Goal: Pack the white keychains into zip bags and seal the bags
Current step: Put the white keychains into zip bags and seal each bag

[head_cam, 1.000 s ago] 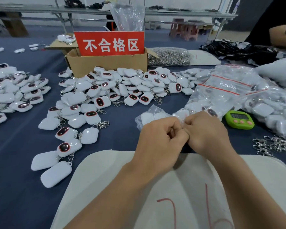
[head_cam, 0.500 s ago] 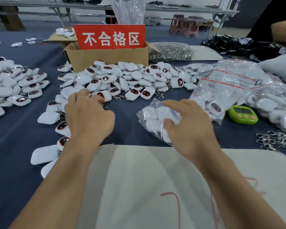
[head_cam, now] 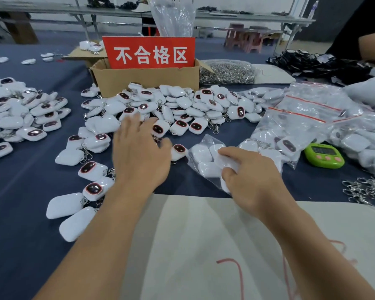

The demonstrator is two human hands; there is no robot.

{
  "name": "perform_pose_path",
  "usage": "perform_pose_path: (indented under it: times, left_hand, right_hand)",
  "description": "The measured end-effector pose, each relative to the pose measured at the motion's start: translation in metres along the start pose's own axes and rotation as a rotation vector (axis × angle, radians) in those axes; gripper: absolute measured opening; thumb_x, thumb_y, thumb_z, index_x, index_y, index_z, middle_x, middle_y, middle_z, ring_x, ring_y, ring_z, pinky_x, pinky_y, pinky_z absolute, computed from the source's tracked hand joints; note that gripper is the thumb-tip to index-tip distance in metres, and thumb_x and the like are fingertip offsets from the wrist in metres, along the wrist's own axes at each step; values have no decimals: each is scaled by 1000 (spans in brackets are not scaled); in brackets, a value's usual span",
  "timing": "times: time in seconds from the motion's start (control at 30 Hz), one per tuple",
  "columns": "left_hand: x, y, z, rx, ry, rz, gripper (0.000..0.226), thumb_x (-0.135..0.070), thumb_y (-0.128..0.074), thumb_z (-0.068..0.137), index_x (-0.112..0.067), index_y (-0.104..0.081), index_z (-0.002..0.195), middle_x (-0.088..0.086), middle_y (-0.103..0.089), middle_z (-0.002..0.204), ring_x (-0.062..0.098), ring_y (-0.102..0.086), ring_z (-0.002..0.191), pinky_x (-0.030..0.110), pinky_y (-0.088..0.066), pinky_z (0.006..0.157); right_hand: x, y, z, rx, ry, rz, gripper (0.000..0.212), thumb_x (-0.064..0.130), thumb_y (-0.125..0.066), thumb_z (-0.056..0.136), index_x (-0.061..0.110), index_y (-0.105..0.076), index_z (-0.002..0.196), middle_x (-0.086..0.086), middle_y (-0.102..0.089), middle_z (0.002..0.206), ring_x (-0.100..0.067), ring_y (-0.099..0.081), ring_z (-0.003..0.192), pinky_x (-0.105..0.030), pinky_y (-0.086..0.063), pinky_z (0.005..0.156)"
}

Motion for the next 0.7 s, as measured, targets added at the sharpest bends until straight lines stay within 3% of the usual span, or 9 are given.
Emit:
perform_pose_path:
  times: [0.03, 0.1, 0.17, 0.3, 0.4, 0.47, 0.6, 0.7]
  left_hand:
    - [10, 0, 2, 27, 91, 74, 64, -46, -50, 98, -20, -37, 156, 9, -27, 166, 28, -16, 155, 44, -14, 127]
    - [23, -8, 0, 192, 217, 110, 71, -54, -43, 99, -15, -31, 157, 15, -31, 162, 33, -20, 152, 49, -18, 125]
    - [20, -15, -2, 277, 193, 85, 71, -56, -41, 99, -15, -32, 157, 14, -38, 156, 33, -27, 148, 49, -24, 121]
    - [0, -18, -1, 211, 105, -4, 64, -50, -47, 99, -18, -37, 154, 8, -45, 152, 28, -34, 144, 44, -27, 119]
    - [-1, -18, -4, 144, 50, -14, 65, -50, -54, 96, -23, -40, 153, 5, -30, 163, 23, -21, 152, 41, -23, 121]
    - [-6, -17, -2, 129, -9, -36, 59, -47, -60, 93, -28, -48, 148, 3, -19, 168, 18, -11, 155, 41, -20, 123]
    - [-22, -25, -12, 190, -152, 101, 44, -42, -54, 97, -27, -57, 138, 0, -48, 147, 22, -42, 136, 41, -28, 117]
    - [-24, -18, -10, 108, -126, 66, 34, -35, -56, 99, -26, -64, 131, -1, -63, 132, 26, -57, 118, 40, -36, 107]
  right_hand:
    - [1, 0, -1, 3, -2, 0, 45, 19, -53, 98, 33, -60, 141, 1, -67, 135, -24, -53, 124, -19, -31, 90]
    - [5, 1, 0, 17, -1, -7, 45, 19, -53, 98, 32, -60, 141, 0, -67, 135, -25, -54, 125, -23, -35, 100]
    - [8, 2, 0, 31, -13, -14, 44, 20, -52, 99, 32, -61, 140, 0, -69, 132, -26, -56, 123, -29, -40, 103]
    - [9, 4, -2, -39, -45, -35, 31, 23, -55, 97, 29, -71, 123, -2, -73, 118, -29, -62, 111, -36, -46, 98]
    - [11, 5, -5, -105, -60, -8, 20, 28, -58, 95, 14, -72, 100, -5, -75, 96, -30, -64, 97, -41, -51, 89]
    - [11, 6, -4, -152, -80, 2, 22, 33, -59, 95, 16, -72, 95, -2, -74, 89, -28, -64, 93, -40, -51, 85]
    - [23, 10, -13, -256, -27, 40, 21, 36, -62, 97, 27, -79, 106, -2, -76, 105, -24, -63, 104, -36, -43, 98]
    - [32, 11, -19, -317, 64, 52, 18, 30, -64, 96, 24, -79, 104, -7, -74, 94, -25, -62, 98, -39, -43, 94]
Point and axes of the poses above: each hand's wrist, its own z-axis towards the middle knuckle, its own y-axis out of the back of the hand, x = y × z, the point moved 4 cm from there along z, towards the middle knuckle
